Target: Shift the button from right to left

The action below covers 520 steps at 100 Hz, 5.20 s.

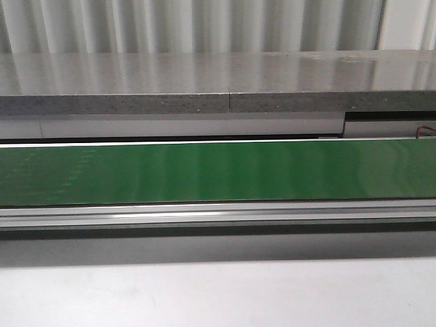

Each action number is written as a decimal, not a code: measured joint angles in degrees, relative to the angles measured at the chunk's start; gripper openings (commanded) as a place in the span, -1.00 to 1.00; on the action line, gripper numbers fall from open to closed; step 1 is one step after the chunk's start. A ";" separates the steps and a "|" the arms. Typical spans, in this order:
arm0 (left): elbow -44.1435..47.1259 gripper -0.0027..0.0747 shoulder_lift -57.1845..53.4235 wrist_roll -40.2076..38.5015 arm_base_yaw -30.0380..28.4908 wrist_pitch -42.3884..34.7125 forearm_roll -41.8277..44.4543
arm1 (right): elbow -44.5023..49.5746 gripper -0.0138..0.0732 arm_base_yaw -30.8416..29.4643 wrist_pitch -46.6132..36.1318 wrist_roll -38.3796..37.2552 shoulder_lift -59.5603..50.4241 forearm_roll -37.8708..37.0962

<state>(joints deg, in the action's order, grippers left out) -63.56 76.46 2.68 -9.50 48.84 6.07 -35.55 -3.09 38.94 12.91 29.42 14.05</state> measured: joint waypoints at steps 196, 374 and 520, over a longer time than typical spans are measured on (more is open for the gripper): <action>0.00 0.27 29.21 8.21 -11.51 -16.66 -9.09 | 0.00 -0.84 0.00 0.00 0.00 0.00 0.00; 30.22 -0.35 -51.95 8.21 8.06 -12.58 -16.17 | 0.00 -0.84 0.00 0.00 0.00 0.00 0.00; 53.24 -0.98 -69.90 -3.87 10.92 -28.44 -6.07 | 0.00 -0.84 0.00 0.00 0.00 0.00 0.00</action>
<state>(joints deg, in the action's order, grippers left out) -10.32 6.56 -1.19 1.41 20.41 0.00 -35.55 -3.09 38.94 12.91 29.42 14.05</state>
